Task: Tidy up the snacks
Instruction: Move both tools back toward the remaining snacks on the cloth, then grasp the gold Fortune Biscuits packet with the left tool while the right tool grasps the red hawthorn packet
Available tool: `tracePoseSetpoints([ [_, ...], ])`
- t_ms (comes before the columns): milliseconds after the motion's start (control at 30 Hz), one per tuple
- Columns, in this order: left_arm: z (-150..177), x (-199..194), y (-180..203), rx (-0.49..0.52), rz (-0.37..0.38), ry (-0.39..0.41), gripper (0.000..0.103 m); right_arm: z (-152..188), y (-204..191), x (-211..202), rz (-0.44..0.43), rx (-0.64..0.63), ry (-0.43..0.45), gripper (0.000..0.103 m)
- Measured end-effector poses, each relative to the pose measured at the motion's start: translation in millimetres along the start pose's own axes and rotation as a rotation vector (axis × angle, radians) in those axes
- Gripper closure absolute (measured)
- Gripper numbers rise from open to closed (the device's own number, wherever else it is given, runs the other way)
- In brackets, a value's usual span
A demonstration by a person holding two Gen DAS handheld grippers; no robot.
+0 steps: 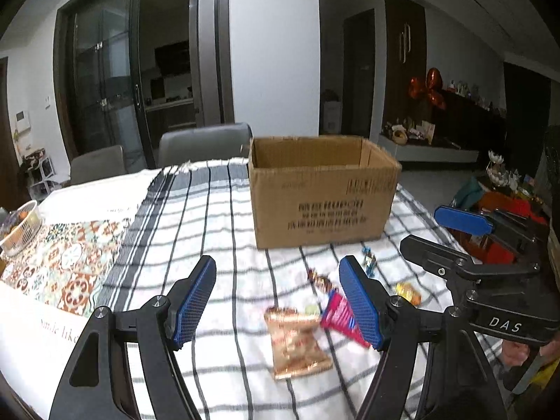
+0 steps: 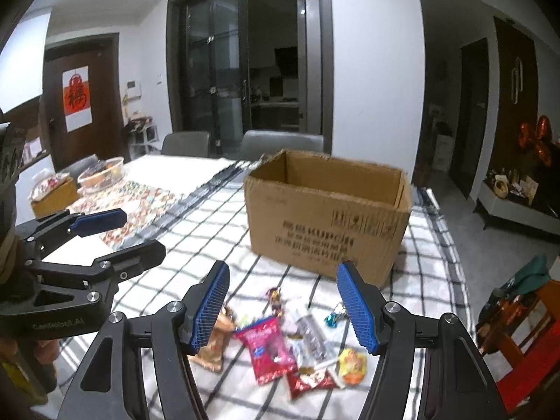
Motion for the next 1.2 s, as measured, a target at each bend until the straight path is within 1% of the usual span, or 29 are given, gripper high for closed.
tracePoseSetpoints([
  [233, 35, 11, 6, -0.012, 0.01, -0.073, 0.031, 29, -1, 20, -0.021, -0.008, -0.093, 0.038],
  [333, 46, 16, 8, -0.009, 0.015, -0.087, 0.031, 39, -1, 27, -0.024, -0.025, -0.117, 0.038],
  [500, 56, 23, 12, 0.023, 0.002, -0.093, 0.031, 54, -5, 40, -0.034, -0.078, -0.155, 0.039],
  [700, 70, 42, 14, 0.021, 0.024, -0.134, 0.031, 68, -7, 59, -0.057, -0.129, -0.195, 0.039],
  [767, 75, 49, 15, 0.018, 0.031, -0.151, 0.031, 72, -7, 67, -0.069, -0.139, -0.209, 0.042],
  [1000, 84, 69, 15, -0.006, 0.057, -0.193, 0.031, 80, -2, 90, -0.088, -0.135, -0.256, 0.046],
  [1200, 88, 83, 17, -0.034, 0.104, -0.222, 0.034, 88, -1, 103, -0.114, -0.13, -0.291, 0.048],
])
Point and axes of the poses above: each gripper's, at about its wrist camera, not at the fingertips, and x roughly the way its jaws point, y to its right, z to its underside, the point moved 6 cm from there along x, roughly the way its jaws point, and after that the axes turned 8 degrees about x, right-handed, at the moved point
